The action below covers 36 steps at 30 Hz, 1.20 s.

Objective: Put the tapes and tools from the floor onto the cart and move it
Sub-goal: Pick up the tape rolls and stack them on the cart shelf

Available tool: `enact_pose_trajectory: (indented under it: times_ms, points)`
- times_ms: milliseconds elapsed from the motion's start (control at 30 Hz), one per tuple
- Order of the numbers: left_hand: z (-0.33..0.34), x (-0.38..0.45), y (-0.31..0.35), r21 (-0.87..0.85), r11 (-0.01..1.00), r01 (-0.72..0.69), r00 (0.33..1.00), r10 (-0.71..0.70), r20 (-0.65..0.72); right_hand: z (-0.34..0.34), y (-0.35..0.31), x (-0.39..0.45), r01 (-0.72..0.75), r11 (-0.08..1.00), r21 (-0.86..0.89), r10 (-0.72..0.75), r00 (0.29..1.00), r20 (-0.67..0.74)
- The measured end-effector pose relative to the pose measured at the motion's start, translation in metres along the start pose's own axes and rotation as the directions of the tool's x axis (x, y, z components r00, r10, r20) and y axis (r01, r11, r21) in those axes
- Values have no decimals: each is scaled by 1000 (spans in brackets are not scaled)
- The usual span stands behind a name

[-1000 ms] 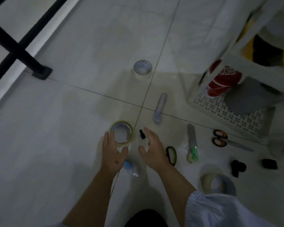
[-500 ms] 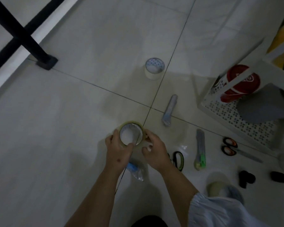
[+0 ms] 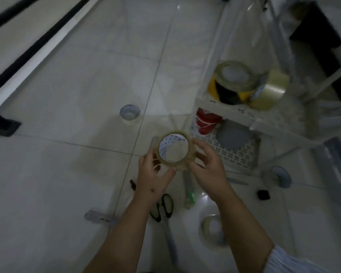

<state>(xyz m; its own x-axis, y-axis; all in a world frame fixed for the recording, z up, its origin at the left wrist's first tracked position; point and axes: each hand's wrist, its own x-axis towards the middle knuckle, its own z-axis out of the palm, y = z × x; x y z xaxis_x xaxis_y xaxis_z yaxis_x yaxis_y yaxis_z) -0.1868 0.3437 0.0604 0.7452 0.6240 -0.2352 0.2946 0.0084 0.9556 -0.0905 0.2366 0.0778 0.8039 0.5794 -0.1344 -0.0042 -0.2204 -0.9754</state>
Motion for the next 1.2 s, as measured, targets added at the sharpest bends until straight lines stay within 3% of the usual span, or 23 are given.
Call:
enact_pose_trajectory:
  times_ms: [233,467,600,767,867,1033,1200]
  points:
    - [82,-1,80,28,968,-251,960,245,140,-95,-54,-26,175,984,23,-167,964,-209]
    - [145,10,134,9,896,-445,837,412,361,-152,-82,-21,230,972,-53,-229,866,-445]
    - [167,27,146,81,885,-458,810,378,449,-169,-89,-4,268,952,-149,-306,826,-472]
    - [184,49,154,135,776,-616,708,471,526,-179,-97,17,286,928,-240,-372,769,-520]
    - [188,64,154,210,688,-695,685,544,485,-180,-99,25,326,904,-275,-427,692,-582]
    - [188,82,149,365,611,-702,699,496,515,-181,-88,47,219,956,-194,-292,693,-659]
    - [189,91,143,396,599,-696,706,471,528,-187,-81,66,265,932,-249,-363,636,-681]
